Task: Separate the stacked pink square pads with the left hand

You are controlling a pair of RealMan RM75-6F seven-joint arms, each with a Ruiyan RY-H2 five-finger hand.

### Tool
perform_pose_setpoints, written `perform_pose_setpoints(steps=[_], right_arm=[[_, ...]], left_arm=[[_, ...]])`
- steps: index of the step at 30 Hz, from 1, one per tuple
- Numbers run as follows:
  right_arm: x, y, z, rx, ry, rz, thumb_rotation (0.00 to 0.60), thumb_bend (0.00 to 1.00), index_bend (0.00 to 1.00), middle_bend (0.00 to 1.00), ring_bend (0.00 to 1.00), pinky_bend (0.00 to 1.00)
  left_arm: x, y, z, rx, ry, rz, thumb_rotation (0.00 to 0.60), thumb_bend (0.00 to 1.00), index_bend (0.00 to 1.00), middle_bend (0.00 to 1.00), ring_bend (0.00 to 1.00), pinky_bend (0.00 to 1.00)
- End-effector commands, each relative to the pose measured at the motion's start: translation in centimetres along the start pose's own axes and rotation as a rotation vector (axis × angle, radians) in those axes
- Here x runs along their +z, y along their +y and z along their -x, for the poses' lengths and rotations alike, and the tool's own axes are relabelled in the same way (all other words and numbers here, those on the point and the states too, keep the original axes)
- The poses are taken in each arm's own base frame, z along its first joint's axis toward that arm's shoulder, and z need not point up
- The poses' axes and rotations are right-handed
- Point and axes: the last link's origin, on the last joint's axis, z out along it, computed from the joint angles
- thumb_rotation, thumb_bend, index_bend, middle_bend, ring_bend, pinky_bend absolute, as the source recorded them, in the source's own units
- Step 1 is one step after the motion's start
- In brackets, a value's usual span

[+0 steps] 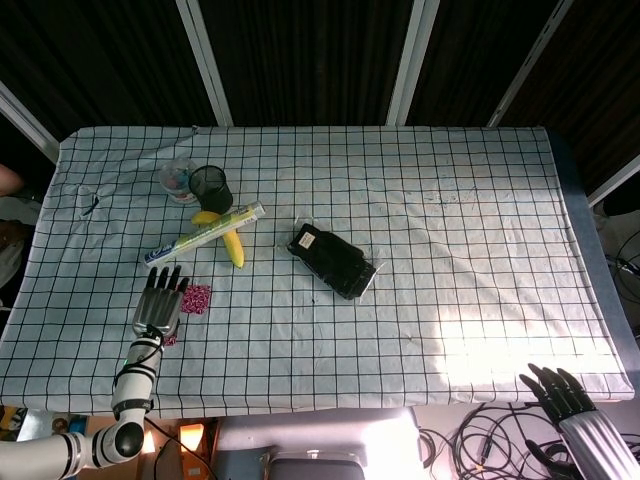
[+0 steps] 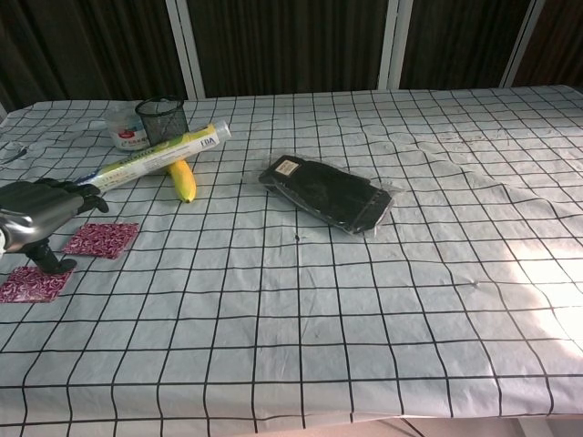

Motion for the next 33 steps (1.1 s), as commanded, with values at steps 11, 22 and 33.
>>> perform_pose_setpoints(steps=[11,22,33], right_arm=[[-0.1,0.0,0.0,0.002,0.002,0.001,0.600,0.20,0.00,0.00,0.00,0.00],[-0.1,0.1,-0.1,0.003,0.003,0.001,0.600,0.20,0.00,0.00,0.00,0.00],[-0.1,0.1,-0.1,0.004,0.005,0.002,0.600,0.20,0.00,0.00,0.00,0.00]], left_arm=[[0.7,0.1,0.0,0.007,-0.017,-0.014,0.600,0.32,0.21,0.00,0.00,0.00],[1.6,0.4,0.1,-0.015,-0.029,-0.017,0.600,0.32,0.24,0.00,0.00,0.00],[1.7,0.9,-0.2,-0.015,-0.022,-0.006,0.600,0.32,0.30,0.00,0.00,0.00]])
